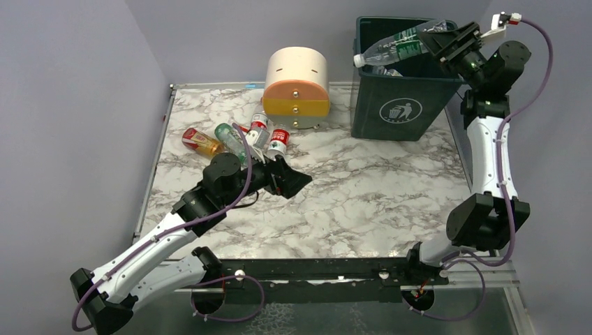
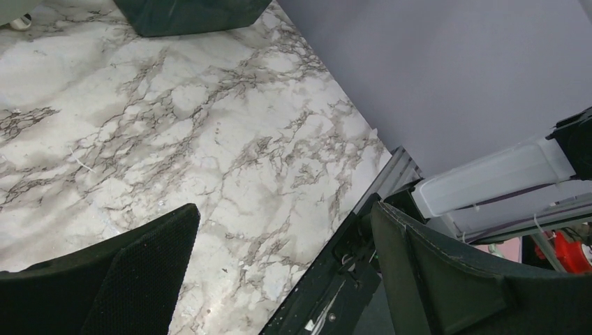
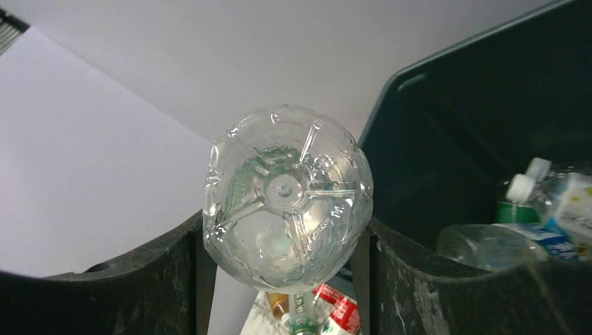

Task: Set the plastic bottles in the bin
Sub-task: Place the plastic bottle in the trash bin.

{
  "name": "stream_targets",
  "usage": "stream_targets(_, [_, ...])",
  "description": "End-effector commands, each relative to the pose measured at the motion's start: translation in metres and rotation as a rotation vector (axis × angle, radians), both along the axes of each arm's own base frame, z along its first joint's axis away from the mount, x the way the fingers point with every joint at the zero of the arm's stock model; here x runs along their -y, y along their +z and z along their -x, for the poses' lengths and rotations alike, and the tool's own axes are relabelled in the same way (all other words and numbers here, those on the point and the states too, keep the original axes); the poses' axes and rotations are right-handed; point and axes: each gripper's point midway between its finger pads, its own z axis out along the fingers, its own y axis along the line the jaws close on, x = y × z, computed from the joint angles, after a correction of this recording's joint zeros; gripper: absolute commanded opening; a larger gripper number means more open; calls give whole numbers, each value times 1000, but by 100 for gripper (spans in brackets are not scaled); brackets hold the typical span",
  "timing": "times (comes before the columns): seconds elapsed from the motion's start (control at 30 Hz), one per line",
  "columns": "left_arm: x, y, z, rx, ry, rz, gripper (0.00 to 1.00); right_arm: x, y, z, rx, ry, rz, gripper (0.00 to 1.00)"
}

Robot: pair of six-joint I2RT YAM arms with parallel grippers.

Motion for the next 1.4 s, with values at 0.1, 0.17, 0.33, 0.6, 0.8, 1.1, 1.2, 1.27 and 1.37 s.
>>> stream_targets(0.1, [2, -5, -2, -9, 3, -8, 99, 44, 21, -11, 75, -81, -41, 60])
stream_targets(0.17, [4, -6, -2, -12, -1, -14, 99, 46, 19, -16, 75, -90, -35, 60])
stream_targets(0.33, [6, -5, -4, -10, -7, -19, 99, 63, 7, -31, 35, -185, 10, 60])
stream_targets(0.6, [11, -6, -7, -13, -16, -28, 99, 96, -4, -62, -2, -342, 61, 60])
stream_targets(0.8, [15, -4, -10, -9, -24, -34, 99, 105, -20, -95, -61, -332, 82, 72])
stream_targets(1.1, [19, -6, -15, -13, -24, -49, 99, 91, -36, -86, -81, -260, 84, 100])
stream_targets(1.2, [20, -10, -16, -17, -24, -59, 99, 81, -28, -71, -52, -232, 89, 100])
stream_targets(1.27, [20, -13, -16, -21, -24, -66, 99, 73, -16, -58, -12, -203, 94, 100])
stream_targets(1.37, [21, -17, -18, -28, -20, -75, 99, 57, 5, -37, 46, -146, 103, 100])
